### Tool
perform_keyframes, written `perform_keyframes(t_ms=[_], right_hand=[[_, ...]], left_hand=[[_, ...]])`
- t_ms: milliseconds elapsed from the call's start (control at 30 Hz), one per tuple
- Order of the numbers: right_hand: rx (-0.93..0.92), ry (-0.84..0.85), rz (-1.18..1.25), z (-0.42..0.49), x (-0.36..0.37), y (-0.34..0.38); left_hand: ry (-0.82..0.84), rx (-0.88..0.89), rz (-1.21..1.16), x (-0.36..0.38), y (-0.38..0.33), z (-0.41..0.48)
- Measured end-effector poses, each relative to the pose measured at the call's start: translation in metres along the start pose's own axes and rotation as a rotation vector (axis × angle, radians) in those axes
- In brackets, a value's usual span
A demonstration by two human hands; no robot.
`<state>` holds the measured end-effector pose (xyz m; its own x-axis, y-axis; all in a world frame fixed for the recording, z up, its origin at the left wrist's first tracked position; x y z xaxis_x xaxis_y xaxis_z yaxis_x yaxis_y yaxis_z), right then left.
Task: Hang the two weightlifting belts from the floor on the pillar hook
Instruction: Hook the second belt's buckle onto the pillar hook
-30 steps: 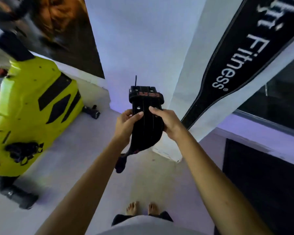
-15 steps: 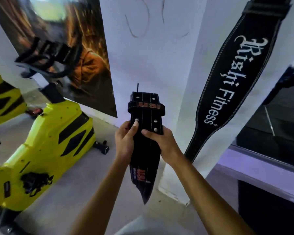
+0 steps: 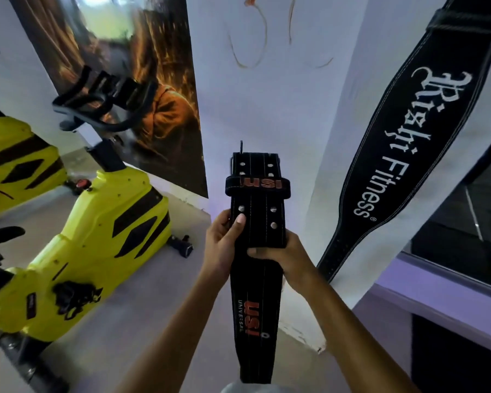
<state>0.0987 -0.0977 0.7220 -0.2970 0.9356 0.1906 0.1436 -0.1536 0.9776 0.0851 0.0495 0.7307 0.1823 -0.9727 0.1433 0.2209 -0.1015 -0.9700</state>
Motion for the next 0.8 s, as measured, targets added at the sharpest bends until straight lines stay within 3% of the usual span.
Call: perform_keyframes(t_ms=[133, 367, 600, 800], right_hand=[[-0.011, 0.015, -0.011, 0.004, 0.000, 0.007], [-0.066, -0.076, 0.224, 0.021, -0.013, 0.031], [-0.126, -0.142, 0.245, 0.028, -0.012, 0.042], [-0.180, -0.169, 0.277, 0.032, -0.014, 0.065]], left_hand=[[0.031, -0.005, 0.024, -0.003, 0.002, -0.003], [0.138, 0.025, 0.075, -0.004, 0.015, -0.014], [0.116, -0.083, 0.033, -0.005, 0.021, 0.001], [0.179, -0.182, 0.161, -0.010, 0.054, -0.003]])
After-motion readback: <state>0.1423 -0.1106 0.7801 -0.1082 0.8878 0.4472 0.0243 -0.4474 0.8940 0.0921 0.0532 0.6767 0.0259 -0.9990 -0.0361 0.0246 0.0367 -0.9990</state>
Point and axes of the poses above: each hand's wrist, its own z-axis towards the middle knuckle, its own x-axis out of the palm, y = z × x, the point moved 3 cm from there along z, towards the middle knuckle, and after that the axes turned 7 degrees about z, right-handed, at the moved point
